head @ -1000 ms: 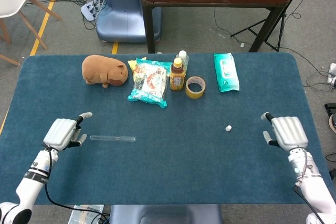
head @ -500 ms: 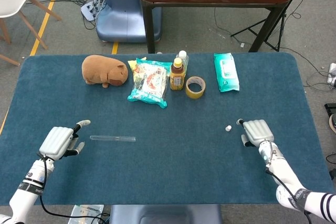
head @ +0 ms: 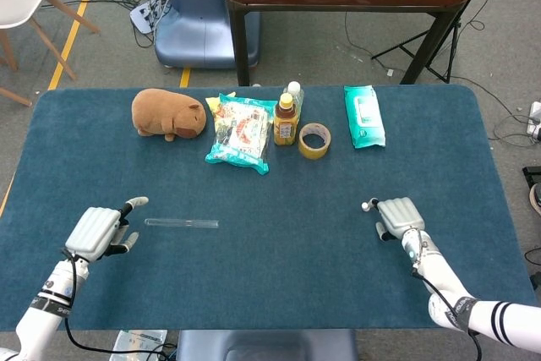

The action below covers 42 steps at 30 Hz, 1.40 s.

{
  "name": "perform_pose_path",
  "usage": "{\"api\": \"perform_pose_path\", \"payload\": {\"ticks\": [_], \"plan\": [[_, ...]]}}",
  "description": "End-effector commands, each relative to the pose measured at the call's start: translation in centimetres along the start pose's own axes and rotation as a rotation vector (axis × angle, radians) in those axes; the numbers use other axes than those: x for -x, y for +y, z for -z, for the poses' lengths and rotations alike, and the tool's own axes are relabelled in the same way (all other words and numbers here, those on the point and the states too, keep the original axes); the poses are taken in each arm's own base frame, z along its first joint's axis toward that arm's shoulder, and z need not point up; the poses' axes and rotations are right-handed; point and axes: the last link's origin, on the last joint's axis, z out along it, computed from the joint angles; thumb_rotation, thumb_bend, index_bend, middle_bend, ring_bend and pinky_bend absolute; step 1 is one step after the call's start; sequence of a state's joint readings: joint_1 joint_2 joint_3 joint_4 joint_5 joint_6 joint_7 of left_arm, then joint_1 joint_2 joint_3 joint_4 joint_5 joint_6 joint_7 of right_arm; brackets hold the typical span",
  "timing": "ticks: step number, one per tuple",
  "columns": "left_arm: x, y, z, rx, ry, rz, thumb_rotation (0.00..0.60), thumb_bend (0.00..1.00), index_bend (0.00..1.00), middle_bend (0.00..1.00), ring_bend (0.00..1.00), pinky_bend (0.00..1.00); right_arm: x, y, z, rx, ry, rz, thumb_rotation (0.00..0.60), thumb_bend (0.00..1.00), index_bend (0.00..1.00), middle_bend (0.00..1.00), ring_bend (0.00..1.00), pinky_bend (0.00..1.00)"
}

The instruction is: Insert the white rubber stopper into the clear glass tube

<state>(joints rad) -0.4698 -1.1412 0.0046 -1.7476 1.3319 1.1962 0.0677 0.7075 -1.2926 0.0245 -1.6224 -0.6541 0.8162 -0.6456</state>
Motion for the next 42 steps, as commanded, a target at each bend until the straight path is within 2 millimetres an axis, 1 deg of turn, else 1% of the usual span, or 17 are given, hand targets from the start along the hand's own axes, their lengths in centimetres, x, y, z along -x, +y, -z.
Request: {"api": "perform_pose_path", "payload": {"ticks": [1, 5, 8, 18, 22, 28, 37, 42], "plan": [[0.0, 0.0, 0.1, 0.001, 0.001, 0.003, 0.6, 0.36, 0.2, 0.89, 0.97, 0.97, -0.2, -1.0, -0.2, -0.028, 0.023, 0.011, 0.6, 0.55, 0.22, 1.0, 1.0, 1.0], [-0.1, 0.0, 0.3, 0.001, 0.003, 0.01, 0.6, 0.36, 0.2, 0.89, 0.97, 0.97, -0.7, -2.7, 0.1, -0.082, 0.061, 0.013, 0.6, 0.55, 0.22, 1.0, 1.0, 1.0], [0.0, -0.1, 0.4, -0.001, 0.0, 0.012, 0.6, 0.36, 0.2, 0.89, 0.97, 0.97, -1.0, -2.9, 0.7, -0.094, 0.082, 0.018, 0.6, 0.55, 0.22, 1.0, 1.0, 1.0], [0.3, -0.2, 0.5, -0.002, -0.012, 0.018, 0.6, 0.36, 0.2, 0.89, 0.97, 0.97, 0.1, -0.1, 1.9, -0.014, 0.056, 0.011, 0.6, 0.55, 0.22, 1.0, 1.0, 1.0], [0.4, -0.1, 0.5, 0.001, -0.016, 0.018, 0.6, 0.36, 0.2, 0.89, 0.97, 0.97, 0.4, 0.6, 1.5, 0.003, 0.049, 0.001, 0.6, 0.55, 0.22, 1.0, 1.0, 1.0], [0.4, 0.0, 0.5, 0.0, -0.023, 0.022, 0.6, 0.36, 0.2, 0.89, 0.97, 0.97, 0.8, 0.6, 0.9, 0.004, 0.031, -0.004, 0.6, 0.55, 0.22, 1.0, 1.0, 1.0], [0.5, -0.1, 0.7, -0.005, -0.024, 0.023, 0.6, 0.36, 0.2, 0.89, 0.97, 0.97, 0.8, -0.3, 0.1, -0.02, 0.03, 0.003, 0.6, 0.55, 0.22, 1.0, 1.0, 1.0], [0.5, -0.2, 0.8, -0.009, -0.022, 0.026, 0.6, 0.36, 0.2, 0.89, 0.97, 0.97, 0.6, -1.0, 0.1, -0.043, 0.042, 0.007, 0.6, 0.55, 0.22, 1.0, 1.0, 1.0]]}}
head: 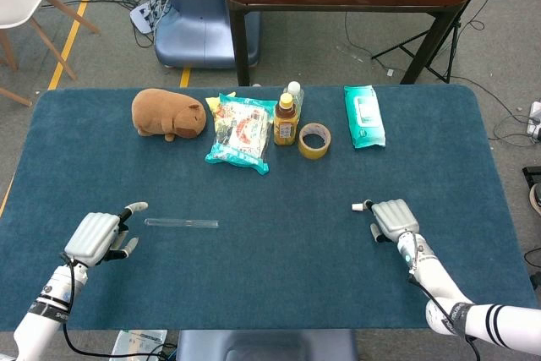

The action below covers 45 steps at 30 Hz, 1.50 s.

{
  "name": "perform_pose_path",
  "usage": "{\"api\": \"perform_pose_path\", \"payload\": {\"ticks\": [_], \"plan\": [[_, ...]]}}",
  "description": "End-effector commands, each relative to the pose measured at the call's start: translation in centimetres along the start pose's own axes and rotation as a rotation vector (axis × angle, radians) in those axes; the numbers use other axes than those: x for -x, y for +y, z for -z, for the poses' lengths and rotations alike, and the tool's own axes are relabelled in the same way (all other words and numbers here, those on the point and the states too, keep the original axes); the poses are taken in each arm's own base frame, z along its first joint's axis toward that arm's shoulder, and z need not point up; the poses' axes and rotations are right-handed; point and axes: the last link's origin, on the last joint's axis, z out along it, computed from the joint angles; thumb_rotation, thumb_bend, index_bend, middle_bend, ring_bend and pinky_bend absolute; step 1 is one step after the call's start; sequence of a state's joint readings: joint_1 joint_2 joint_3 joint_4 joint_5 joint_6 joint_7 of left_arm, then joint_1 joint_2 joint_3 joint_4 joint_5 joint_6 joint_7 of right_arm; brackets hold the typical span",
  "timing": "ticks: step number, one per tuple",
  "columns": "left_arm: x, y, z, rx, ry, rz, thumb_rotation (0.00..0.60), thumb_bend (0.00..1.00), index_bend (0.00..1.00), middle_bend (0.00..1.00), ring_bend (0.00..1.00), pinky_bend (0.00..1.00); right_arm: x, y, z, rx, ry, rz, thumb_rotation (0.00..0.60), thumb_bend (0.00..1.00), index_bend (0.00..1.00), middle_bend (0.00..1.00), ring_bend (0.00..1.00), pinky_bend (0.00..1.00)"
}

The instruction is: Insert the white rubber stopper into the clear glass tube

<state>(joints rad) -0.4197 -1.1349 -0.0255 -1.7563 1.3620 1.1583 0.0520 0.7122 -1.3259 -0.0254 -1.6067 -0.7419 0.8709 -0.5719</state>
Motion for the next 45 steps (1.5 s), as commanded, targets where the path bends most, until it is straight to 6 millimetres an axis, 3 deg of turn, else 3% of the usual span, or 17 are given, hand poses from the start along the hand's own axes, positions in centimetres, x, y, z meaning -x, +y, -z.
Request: {"api": "perform_pose_path", "payload": {"ticks": [1, 16, 24, 28, 29, 33, 35, 45], "plan": [[0.0, 0.0, 0.0, 0.0, 0.0, 0.001, 0.6, 0.36, 0.2, 0.89, 0.97, 0.97, -0.3, -0.4, 0.1, -0.013, 0.011, 0.004, 0.6, 0.55, 0.22, 1.0, 1.0, 1.0], [0.0, -0.2, 0.3, -0.003, -0.004, 0.008, 0.6, 0.36, 0.2, 0.9, 0.97, 0.97, -1.4, -1.6, 0.1, -0.034, 0.039, 0.021, 0.6, 0.55, 0.22, 1.0, 1.0, 1.0], [0.0, 0.0, 0.1, 0.005, -0.003, 0.006, 0.6, 0.36, 0.2, 0.9, 0.97, 0.97, -1.9, -1.6, 1.2, -0.041, 0.061, 0.021, 0.6, 0.55, 0.22, 1.0, 1.0, 1.0], [-0.2, 0.2, 0.1, 0.012, 0.003, 0.008, 0.6, 0.36, 0.2, 0.9, 0.97, 0.97, -3.1, -1.6, 1.8, -0.044, 0.153, -0.004, 0.6, 0.55, 0.22, 1.0, 1.0, 1.0], [-0.2, 0.2, 0.1, 0.012, 0.004, 0.008, 0.6, 0.36, 0.2, 0.9, 0.98, 0.97, -3.3, -1.6, 1.9, -0.043, 0.184, 0.0, 0.6, 0.53, 0.23, 1.0, 1.0, 1.0], [-0.3, 0.2, 0.1, 0.012, 0.011, 0.012, 0.6, 0.36, 0.2, 0.9, 0.98, 0.97, -4.1, -1.4, 1.3, -0.028, 0.316, 0.037, 0.6, 0.28, 0.45, 1.0, 1.0, 1.0], [-0.3, 0.2, 0.2, 0.012, 0.011, 0.013, 0.6, 0.36, 0.2, 0.9, 0.98, 0.97, -4.1, -1.5, 0.9, -0.027, 0.318, 0.039, 0.6, 0.23, 0.5, 1.0, 1.0, 1.0], [-0.3, -0.1, 0.4, -0.001, 0.004, 0.017, 0.6, 0.36, 0.2, 0.91, 0.98, 0.97, -3.5, -2.0, -1.6, -0.013, 0.275, 0.066, 0.6, 0.15, 0.54, 1.0, 1.0, 1.0]]}}
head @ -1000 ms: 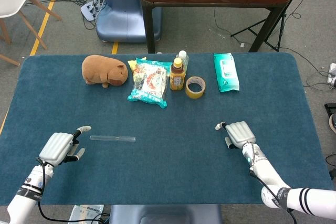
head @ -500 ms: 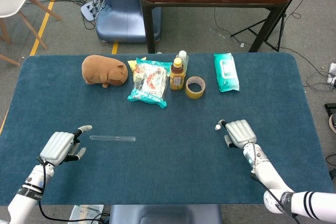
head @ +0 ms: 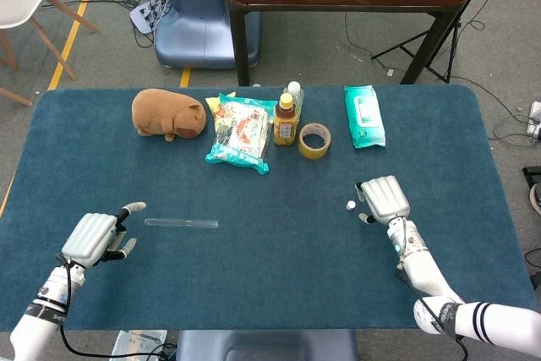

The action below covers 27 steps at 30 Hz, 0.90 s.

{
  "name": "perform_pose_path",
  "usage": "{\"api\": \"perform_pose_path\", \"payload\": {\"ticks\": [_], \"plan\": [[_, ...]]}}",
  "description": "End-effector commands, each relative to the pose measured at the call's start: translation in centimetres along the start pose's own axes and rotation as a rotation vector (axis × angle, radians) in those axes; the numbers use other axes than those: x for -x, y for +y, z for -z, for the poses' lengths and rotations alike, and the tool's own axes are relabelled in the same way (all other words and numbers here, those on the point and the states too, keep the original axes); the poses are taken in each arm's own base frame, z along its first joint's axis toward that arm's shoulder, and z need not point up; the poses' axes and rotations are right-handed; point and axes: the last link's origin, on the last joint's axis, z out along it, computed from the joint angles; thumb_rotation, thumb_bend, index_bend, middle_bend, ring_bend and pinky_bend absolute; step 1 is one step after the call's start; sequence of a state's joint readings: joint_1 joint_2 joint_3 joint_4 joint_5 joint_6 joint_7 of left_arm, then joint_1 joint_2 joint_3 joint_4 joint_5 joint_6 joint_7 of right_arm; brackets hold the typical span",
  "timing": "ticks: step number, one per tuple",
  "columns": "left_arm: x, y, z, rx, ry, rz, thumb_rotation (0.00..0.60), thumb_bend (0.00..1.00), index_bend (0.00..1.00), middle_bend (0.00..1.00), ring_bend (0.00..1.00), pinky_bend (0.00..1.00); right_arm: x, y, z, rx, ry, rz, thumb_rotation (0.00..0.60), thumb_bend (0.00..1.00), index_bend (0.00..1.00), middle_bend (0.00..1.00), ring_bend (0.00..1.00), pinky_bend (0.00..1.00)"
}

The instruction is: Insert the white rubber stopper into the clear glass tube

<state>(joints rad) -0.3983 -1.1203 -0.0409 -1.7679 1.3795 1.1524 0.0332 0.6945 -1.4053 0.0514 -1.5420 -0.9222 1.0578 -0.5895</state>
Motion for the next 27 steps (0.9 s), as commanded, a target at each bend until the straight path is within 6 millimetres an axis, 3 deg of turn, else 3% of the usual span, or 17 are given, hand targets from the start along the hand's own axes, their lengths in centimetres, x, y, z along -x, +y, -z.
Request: {"api": "perform_pose_path", "payload": {"ticks": [1, 12, 27], "plan": [[0.0, 0.0, 0.0, 0.0, -0.002, 0.0, 0.6, 0.36, 0.2, 0.91, 0.98, 0.97, 0.4, -0.2, -0.7, -0.001, -0.016, 0.011, 0.6, 0.15, 0.54, 1.0, 1.0, 1.0], [0.2, 0.0, 0.0, -0.009, -0.016, -0.005, 0.6, 0.36, 0.2, 0.91, 0.99, 0.97, 1.2, -0.8, -2.4, -0.001, -0.056, 0.012, 0.6, 0.22, 0.54, 1.0, 1.0, 1.0], [0.3, 0.0, -0.1, -0.016, -0.034, -0.014, 0.6, 0.36, 0.2, 0.91, 0.99, 0.97, 1.7, -1.2, -3.4, -0.005, -0.073, 0.029, 0.593, 0.22, 0.51, 1.0, 1.0, 1.0]]}}
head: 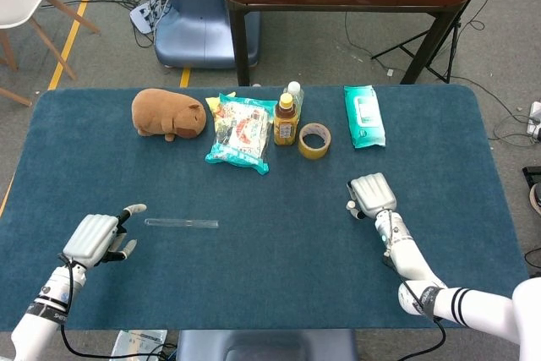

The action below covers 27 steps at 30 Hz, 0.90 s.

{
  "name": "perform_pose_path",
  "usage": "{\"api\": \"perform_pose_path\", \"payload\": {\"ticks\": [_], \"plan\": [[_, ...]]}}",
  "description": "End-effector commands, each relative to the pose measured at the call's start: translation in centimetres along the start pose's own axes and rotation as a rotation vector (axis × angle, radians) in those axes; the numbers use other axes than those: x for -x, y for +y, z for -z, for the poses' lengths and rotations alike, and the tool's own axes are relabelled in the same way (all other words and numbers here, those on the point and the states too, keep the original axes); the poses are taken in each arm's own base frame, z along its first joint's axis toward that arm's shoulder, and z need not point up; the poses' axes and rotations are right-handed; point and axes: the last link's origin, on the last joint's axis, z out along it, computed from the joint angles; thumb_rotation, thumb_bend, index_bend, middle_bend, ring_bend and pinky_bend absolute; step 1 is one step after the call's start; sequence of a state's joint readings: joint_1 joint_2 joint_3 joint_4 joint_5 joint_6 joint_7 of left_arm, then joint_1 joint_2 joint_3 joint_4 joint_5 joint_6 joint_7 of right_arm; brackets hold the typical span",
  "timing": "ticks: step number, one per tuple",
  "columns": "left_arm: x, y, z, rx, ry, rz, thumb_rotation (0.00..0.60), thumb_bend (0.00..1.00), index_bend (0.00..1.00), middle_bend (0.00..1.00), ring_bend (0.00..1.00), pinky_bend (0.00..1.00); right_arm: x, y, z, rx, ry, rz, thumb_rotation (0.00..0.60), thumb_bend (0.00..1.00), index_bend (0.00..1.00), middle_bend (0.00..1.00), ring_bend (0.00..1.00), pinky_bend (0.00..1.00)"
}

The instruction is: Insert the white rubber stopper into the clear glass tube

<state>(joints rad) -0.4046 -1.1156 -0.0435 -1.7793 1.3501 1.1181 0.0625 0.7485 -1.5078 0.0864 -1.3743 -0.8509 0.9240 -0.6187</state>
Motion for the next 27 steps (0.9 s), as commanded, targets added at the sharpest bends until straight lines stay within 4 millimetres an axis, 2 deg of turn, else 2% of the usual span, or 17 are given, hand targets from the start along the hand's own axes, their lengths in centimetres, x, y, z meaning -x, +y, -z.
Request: {"api": "perform_pose_path", "payload": {"ticks": [1, 6, 27], "plan": [[0.01, -0.06, 0.03, -0.002, -0.003, -0.002, 0.6, 0.36, 0.2, 0.91, 0.99, 0.97, 0.13, -0.1, -0.16, -0.001, -0.01, 0.001, 0.59, 0.22, 0.5, 1.0, 1.0, 1.0], [0.0, -0.14, 0.06, -0.007, -0.004, 0.0, 0.6, 0.36, 0.2, 0.91, 0.99, 0.97, 0.32, -0.39, -0.46, -0.003, -0.023, 0.004, 0.55, 0.23, 0.46, 1.0, 1.0, 1.0], [0.1, -0.44, 0.19, -0.01, -0.014, 0.018, 0.6, 0.36, 0.2, 0.91, 0.99, 0.97, 0.69, -0.7, -0.44, 0.002, -0.043, 0.007, 0.55, 0.27, 0.46, 1.0, 1.0, 1.0]]}}
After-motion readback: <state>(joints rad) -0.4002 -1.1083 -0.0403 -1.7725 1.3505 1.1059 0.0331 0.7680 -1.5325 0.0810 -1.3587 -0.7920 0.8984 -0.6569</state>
